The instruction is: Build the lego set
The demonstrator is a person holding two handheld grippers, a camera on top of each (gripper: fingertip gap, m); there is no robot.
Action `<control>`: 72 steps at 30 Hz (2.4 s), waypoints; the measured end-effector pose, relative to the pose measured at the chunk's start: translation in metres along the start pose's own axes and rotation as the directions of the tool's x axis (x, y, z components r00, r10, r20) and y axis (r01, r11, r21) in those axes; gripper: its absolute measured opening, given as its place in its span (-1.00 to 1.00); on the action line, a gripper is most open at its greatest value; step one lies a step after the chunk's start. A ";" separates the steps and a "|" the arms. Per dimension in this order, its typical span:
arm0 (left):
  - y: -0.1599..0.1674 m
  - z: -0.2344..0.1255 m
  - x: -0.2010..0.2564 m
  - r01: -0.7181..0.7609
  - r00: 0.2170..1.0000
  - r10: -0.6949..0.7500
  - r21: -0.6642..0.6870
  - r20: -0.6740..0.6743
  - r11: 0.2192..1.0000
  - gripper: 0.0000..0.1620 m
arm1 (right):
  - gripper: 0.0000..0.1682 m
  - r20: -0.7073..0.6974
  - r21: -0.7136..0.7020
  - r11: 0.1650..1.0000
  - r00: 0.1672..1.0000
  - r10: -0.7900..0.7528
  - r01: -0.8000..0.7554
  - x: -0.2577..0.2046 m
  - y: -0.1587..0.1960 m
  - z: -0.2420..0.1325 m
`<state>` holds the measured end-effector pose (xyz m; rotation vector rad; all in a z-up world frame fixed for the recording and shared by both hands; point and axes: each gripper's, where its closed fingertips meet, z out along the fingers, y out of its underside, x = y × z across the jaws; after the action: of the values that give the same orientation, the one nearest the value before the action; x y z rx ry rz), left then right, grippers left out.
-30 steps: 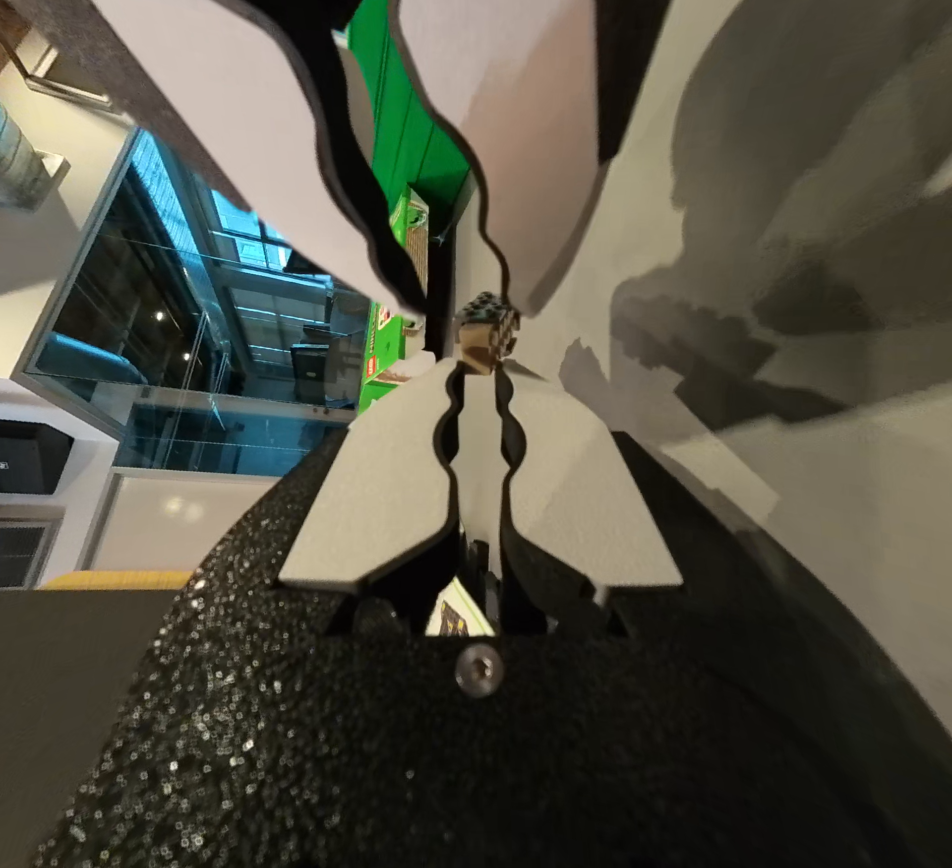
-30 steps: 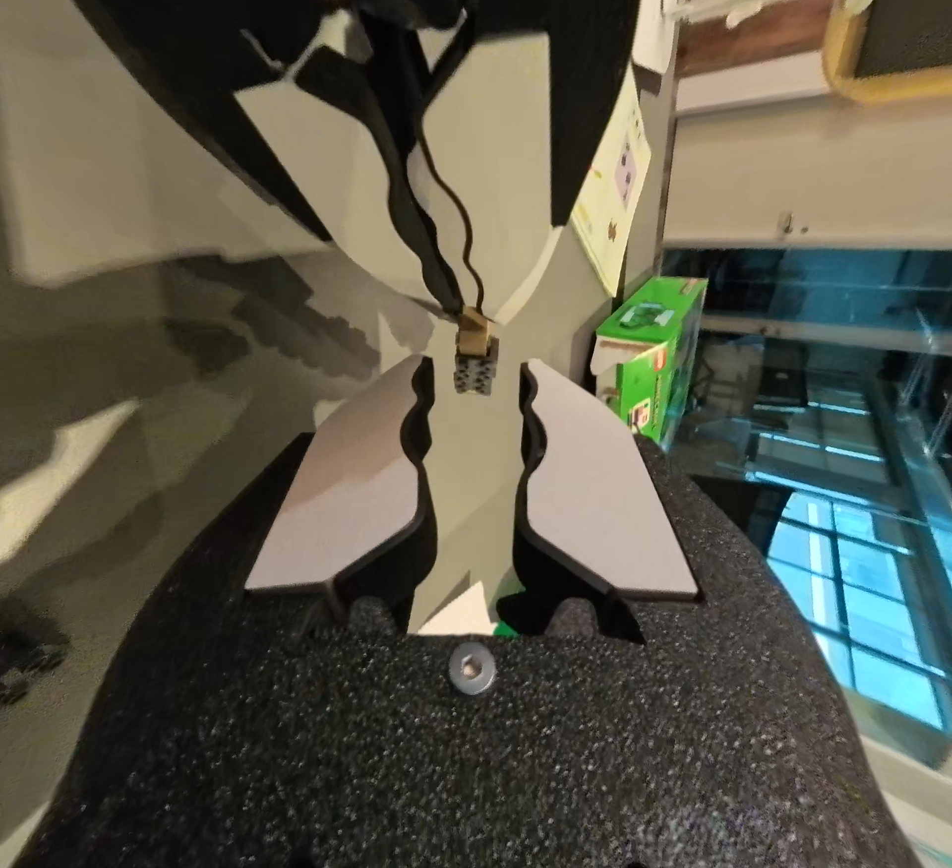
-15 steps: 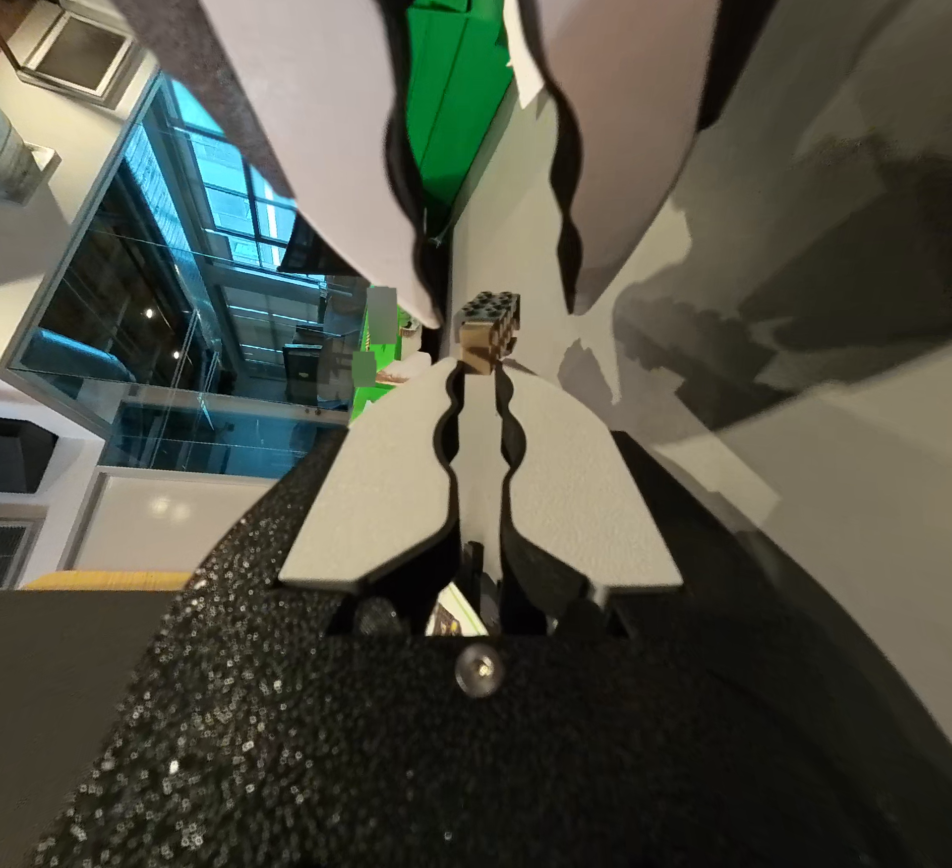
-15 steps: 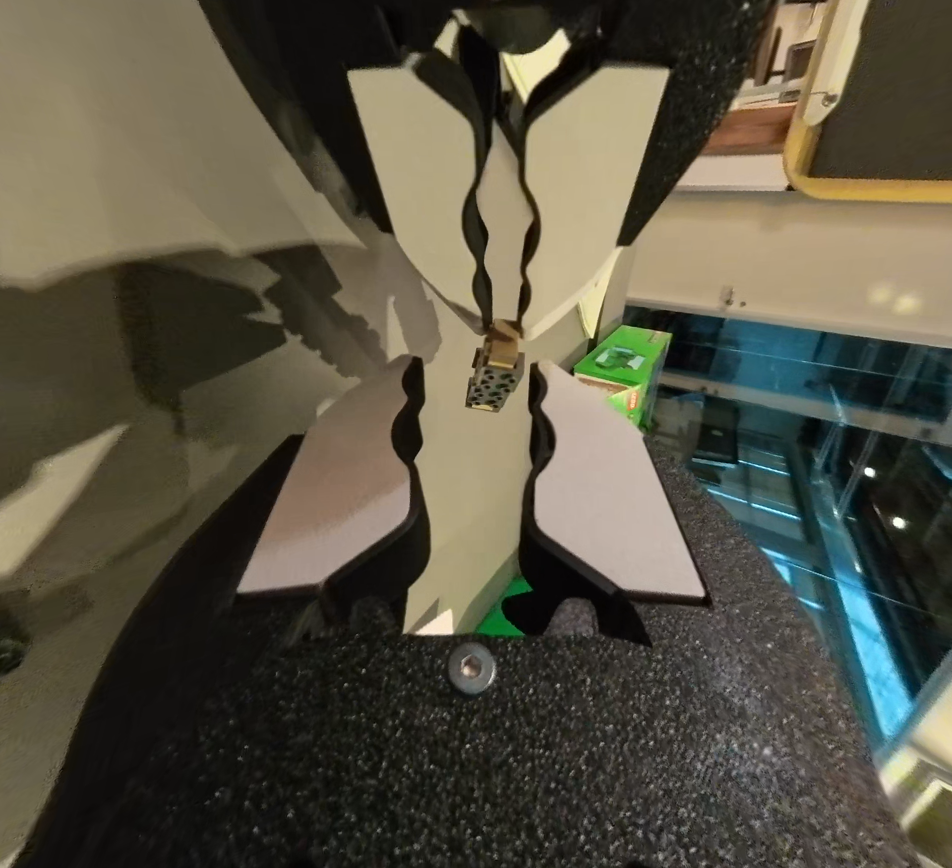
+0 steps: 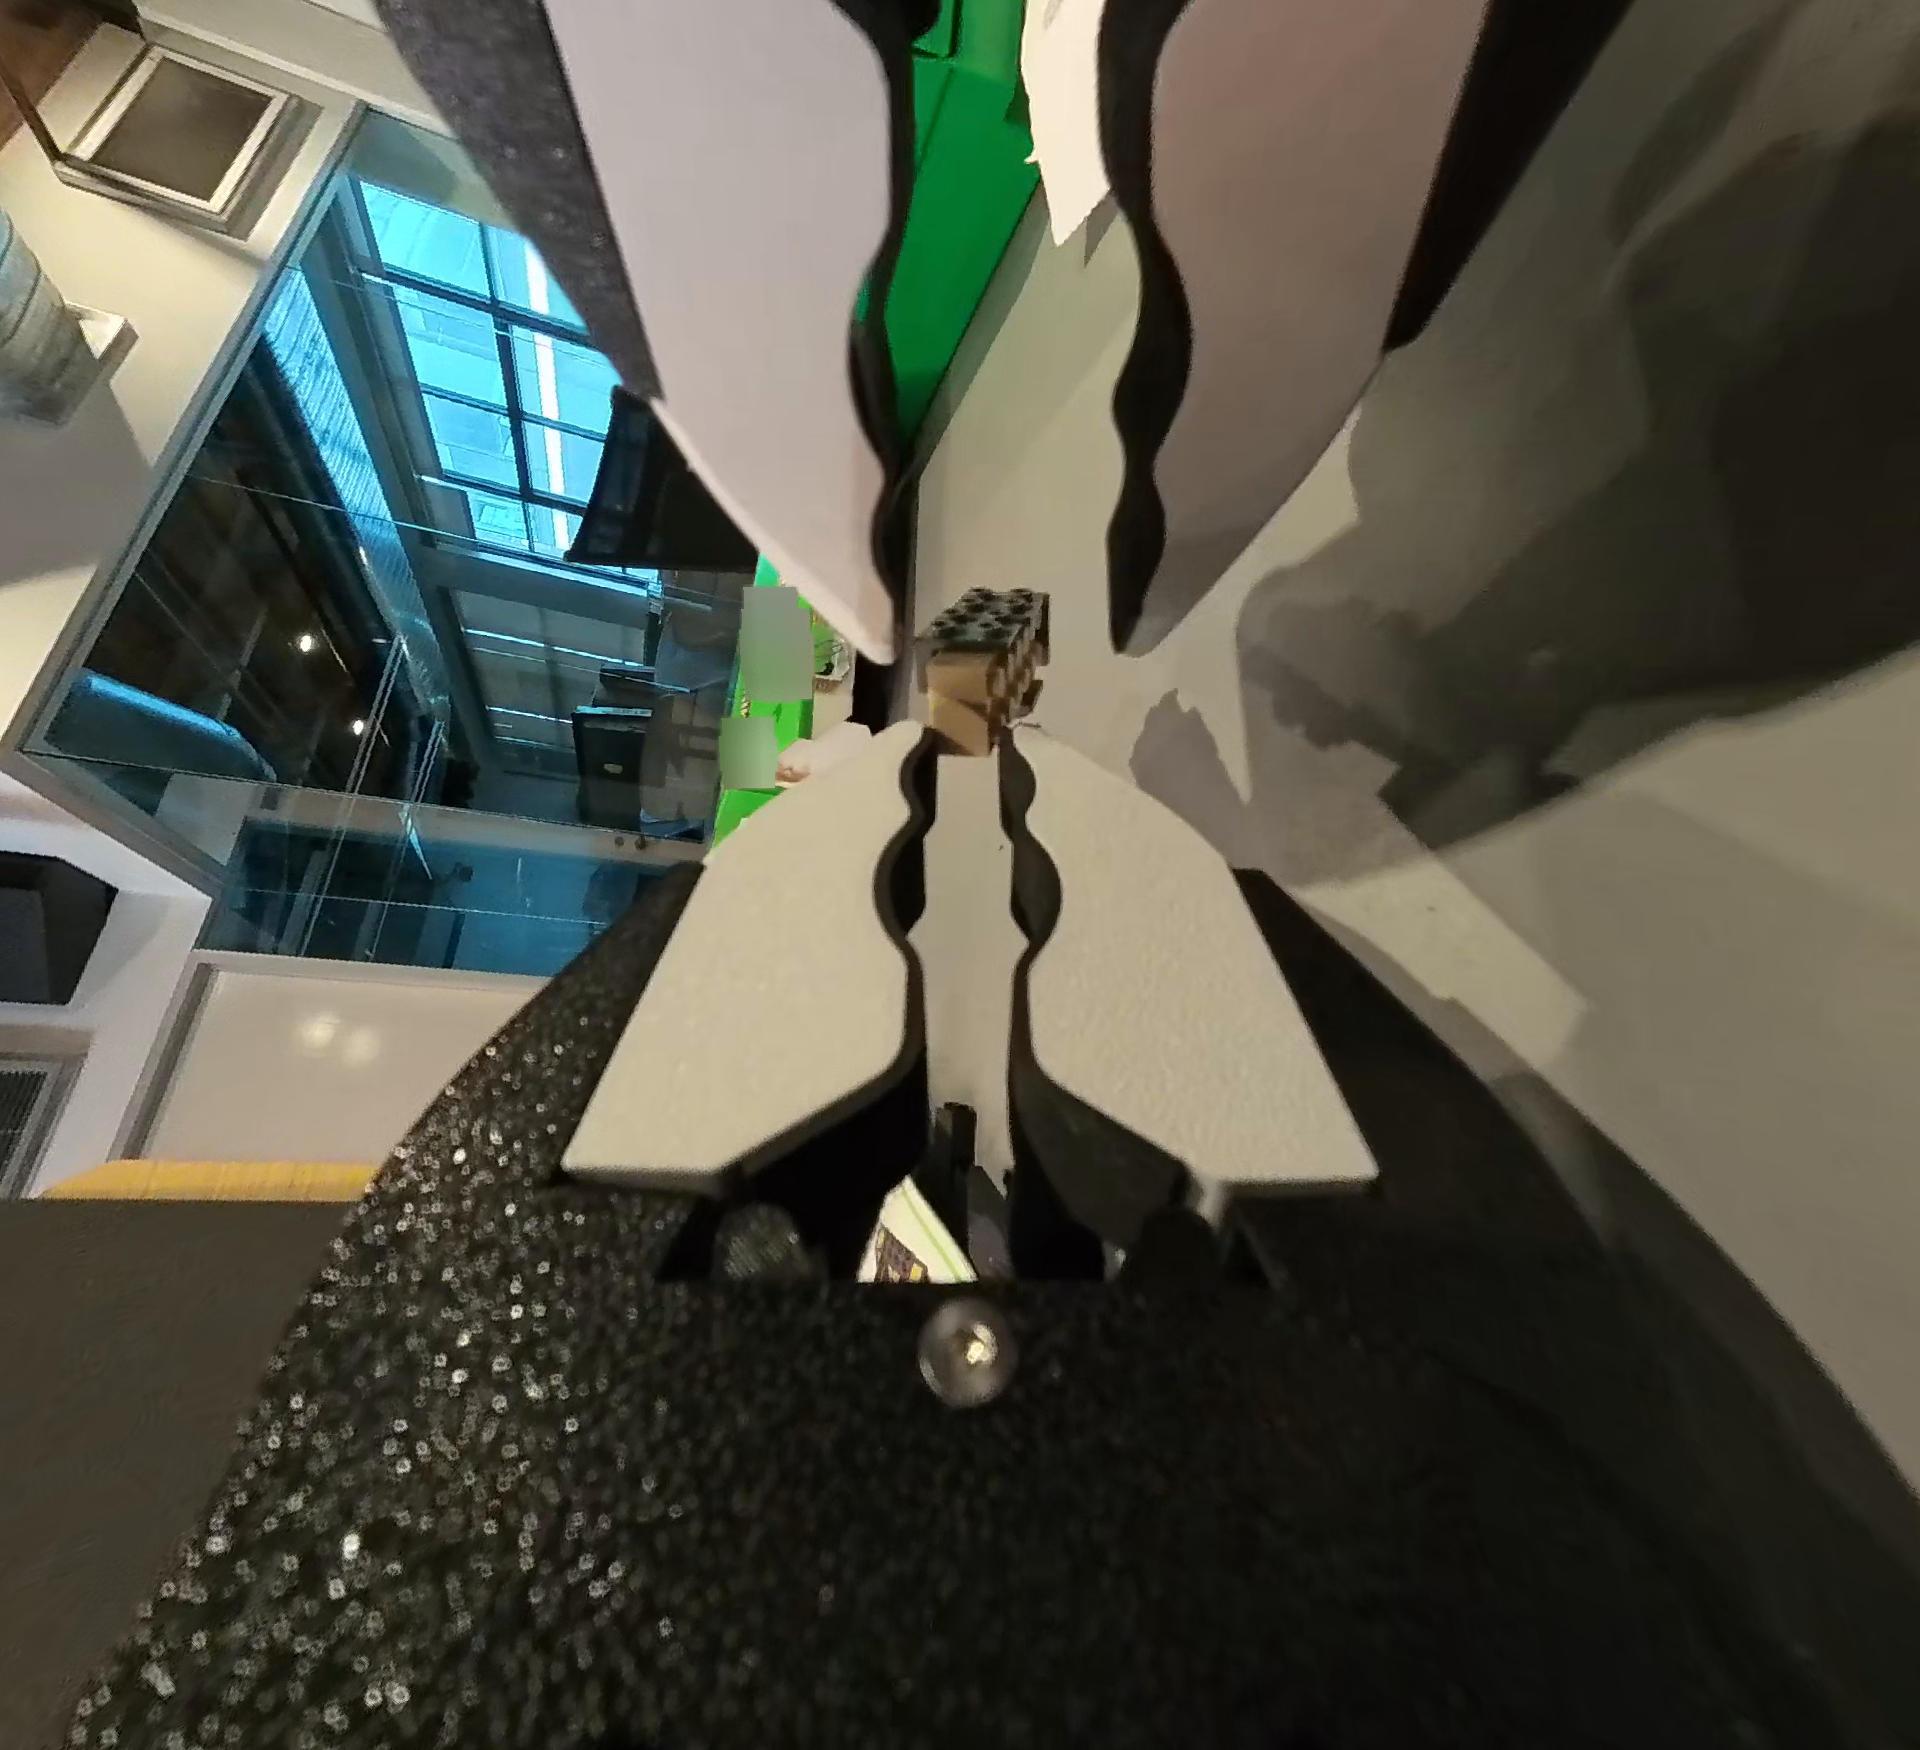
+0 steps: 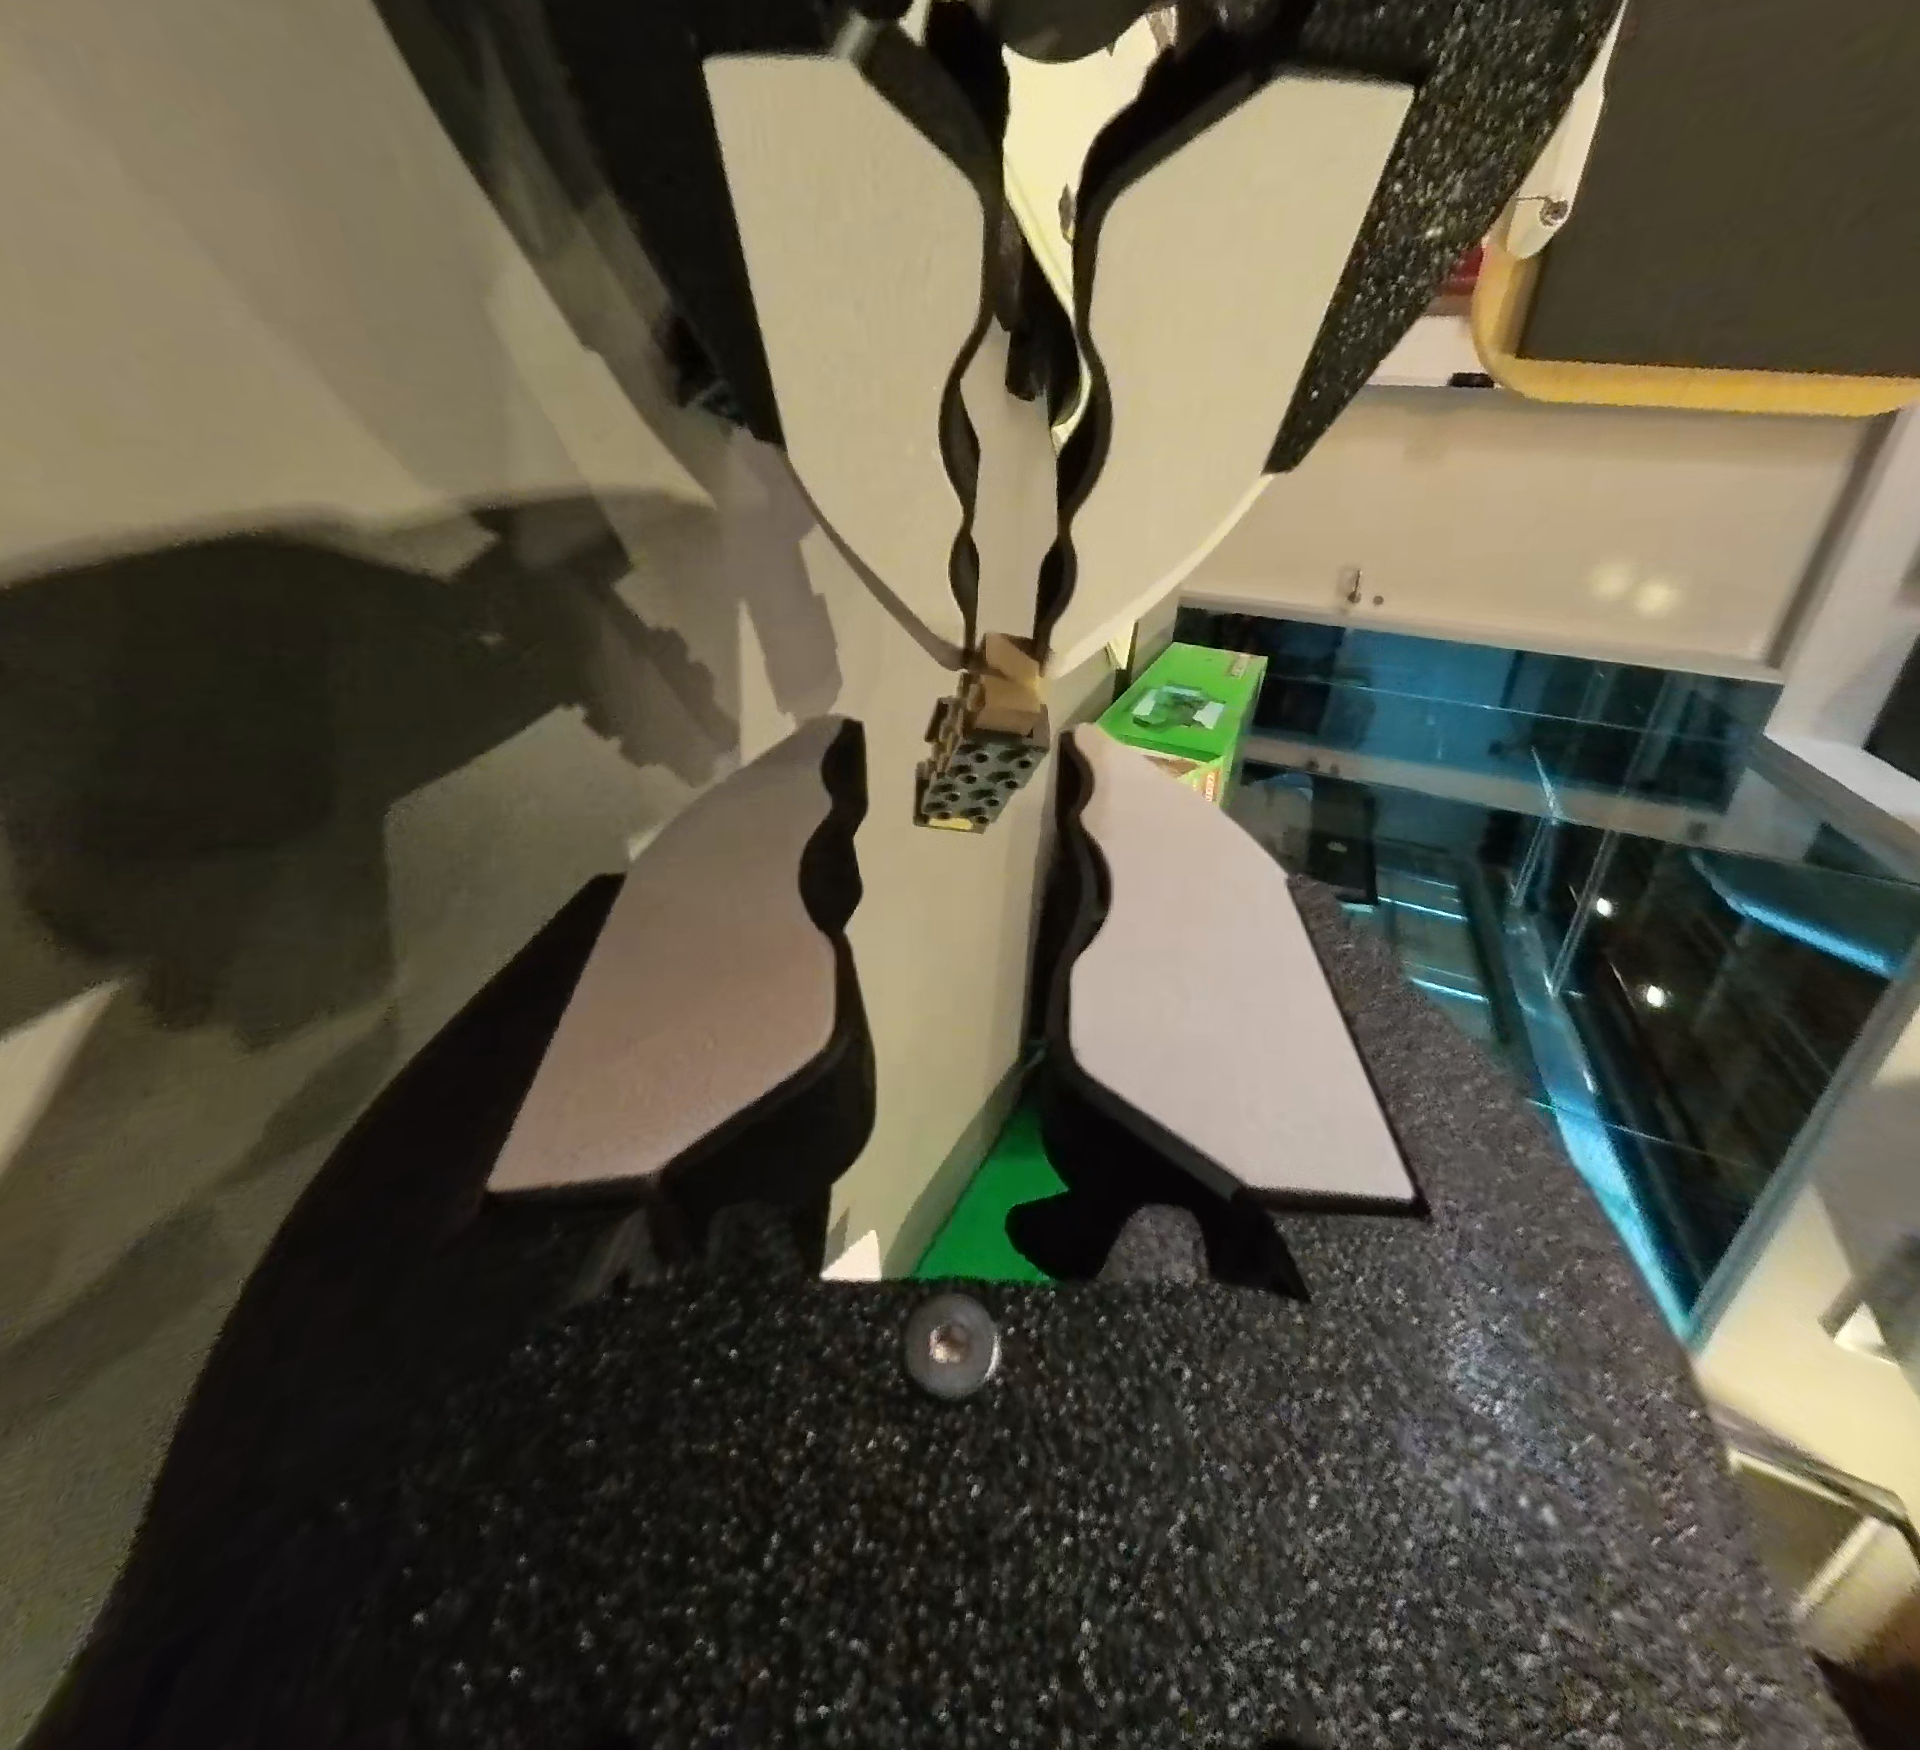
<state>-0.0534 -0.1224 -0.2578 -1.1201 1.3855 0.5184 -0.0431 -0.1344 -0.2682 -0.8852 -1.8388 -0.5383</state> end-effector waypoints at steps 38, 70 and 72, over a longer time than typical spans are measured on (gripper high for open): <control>-0.011 -0.004 0.004 -0.055 0.998 0.055 0.032 0.002 0.998 -0.86 | -0.81 -0.044 0.000 0.997 0.996 -0.073 0.073 0.002 -0.001 -0.005; -0.014 -0.006 0.001 -0.051 0.999 0.050 0.044 0.017 0.998 -0.86 | -0.81 -0.018 -0.021 0.990 0.990 0.142 -0.142 0.007 0.004 -0.003; -0.014 -0.006 0.002 -0.060 0.998 0.059 0.043 0.018 0.997 -0.87 | -0.81 -0.019 -0.020 0.991 0.991 0.131 -0.131 0.008 0.004 -0.003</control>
<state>-0.0438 -0.1340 -0.2540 -1.0402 1.4122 0.5372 -0.0398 -0.1315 -0.2601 -1.0043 -1.7478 -0.4824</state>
